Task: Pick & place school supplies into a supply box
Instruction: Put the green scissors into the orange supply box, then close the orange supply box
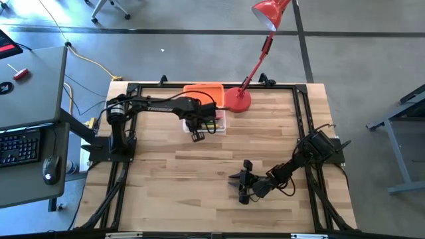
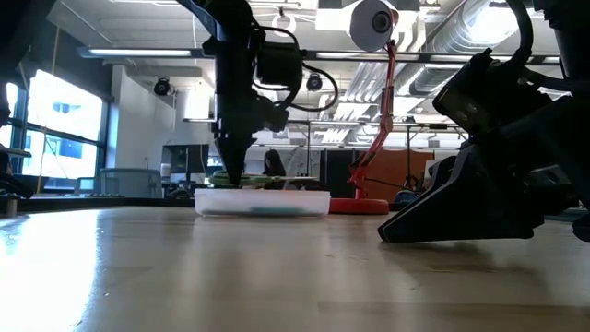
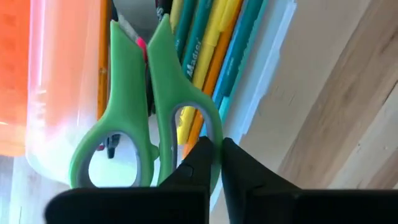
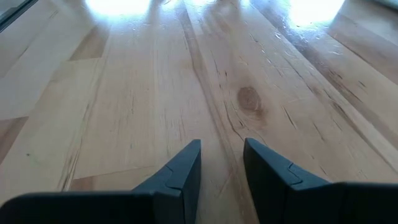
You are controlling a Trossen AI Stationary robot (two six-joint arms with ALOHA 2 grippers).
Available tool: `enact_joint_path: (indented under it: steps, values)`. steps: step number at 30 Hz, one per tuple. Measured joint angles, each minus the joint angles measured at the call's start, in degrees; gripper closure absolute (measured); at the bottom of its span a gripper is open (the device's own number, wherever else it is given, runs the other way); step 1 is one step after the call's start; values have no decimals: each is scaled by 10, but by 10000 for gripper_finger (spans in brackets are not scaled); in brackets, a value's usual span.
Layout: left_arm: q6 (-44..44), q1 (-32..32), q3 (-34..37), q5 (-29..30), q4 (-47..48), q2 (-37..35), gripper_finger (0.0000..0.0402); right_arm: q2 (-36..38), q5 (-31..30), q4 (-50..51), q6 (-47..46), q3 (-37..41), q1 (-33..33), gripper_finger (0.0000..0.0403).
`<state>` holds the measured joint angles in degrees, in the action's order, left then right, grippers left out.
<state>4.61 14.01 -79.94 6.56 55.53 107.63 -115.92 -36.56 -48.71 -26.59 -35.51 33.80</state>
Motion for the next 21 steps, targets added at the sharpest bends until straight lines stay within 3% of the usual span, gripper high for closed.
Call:
enact_joint_path:
  steps: [11, 16, 21]
  values:
    - [1, 2, 0, -17, -3, 0, 239, 0, 0, 0, -1, 0, 0, 300]
    - [12, -7, 0, -21, -4, 0, 236, 0, 1, 0, 0, 0, 0, 300]
    - [17, -14, 0, -70, -3, 0, 256, 0, 1, 0, 0, 0, 0, 300]
